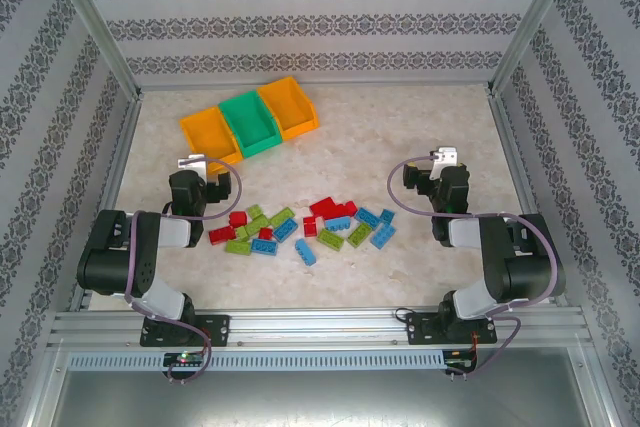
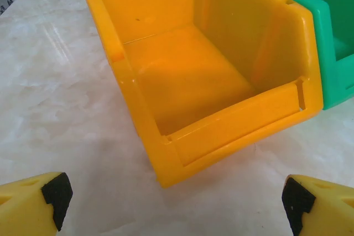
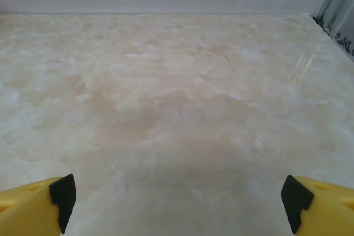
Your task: Sort the legos into containers by color
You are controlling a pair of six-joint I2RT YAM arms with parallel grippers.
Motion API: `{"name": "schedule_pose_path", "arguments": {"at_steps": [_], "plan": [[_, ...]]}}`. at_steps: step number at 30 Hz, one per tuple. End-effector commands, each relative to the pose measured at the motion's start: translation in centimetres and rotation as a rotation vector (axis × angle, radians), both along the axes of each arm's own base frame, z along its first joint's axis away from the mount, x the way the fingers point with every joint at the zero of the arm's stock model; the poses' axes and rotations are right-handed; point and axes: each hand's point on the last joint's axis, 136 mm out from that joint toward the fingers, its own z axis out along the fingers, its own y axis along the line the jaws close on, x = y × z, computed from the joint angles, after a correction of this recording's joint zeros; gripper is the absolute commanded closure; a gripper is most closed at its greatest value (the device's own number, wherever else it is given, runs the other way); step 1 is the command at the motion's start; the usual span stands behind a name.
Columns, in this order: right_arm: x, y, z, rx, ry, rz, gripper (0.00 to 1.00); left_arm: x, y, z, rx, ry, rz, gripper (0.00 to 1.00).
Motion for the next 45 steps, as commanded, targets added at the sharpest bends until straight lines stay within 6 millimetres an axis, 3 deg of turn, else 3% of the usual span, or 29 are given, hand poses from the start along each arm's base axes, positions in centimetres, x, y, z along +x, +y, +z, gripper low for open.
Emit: {"name": "schedule_pose_path", "arguments": {"at_steps": [1, 25, 28, 31, 33, 36, 38, 45], "plan": [[0.3, 0.0, 0.7, 0.0, -0.032, 0.009, 0.02, 0.6, -0.3, 1.1, 0.003, -0.043, -0.017, 0.01], [0.3, 0.0, 0.7, 0.007, -0.031, 0.013, 0.02, 0.6, -0.3, 1.2, 0.004, -0.044, -0.017, 0.01], [0.3, -0.1, 0.8, 0.007, -0.032, 0.012, 0.02, 1.2, 0.0, 2.8, 0.005, -0.004, 0.003, 0.01], [0.3, -0.1, 0.8, 0.007, -0.032, 0.012, 0.02, 0.5, 3.3, 6.1, -0.041, 0.128, 0.242, 0.01], [0.4, -0.1, 0.8, 0.006, -0.033, 0.011, 0.02, 0.2, 3.1, 8.0, -0.067, 0.12, 0.242, 0.01], [0.3, -0.1, 0.8, 0.007, -0.033, 0.011, 0.02, 0.2, 3.2, 9.4, -0.117, 0.088, 0.281, 0.01], [0.3, -0.1, 0.8, 0.005, -0.032, 0.012, 0.02, 0.5, 3.4, 9.3, -0.134, 0.112, 0.304, 0.01], [0.4, -0.2, 0.9, 0.01, -0.037, 0.003, 0.02, 2.6, 4.8, 5.7, -0.234, 0.409, 0.449, 0.01]]}}
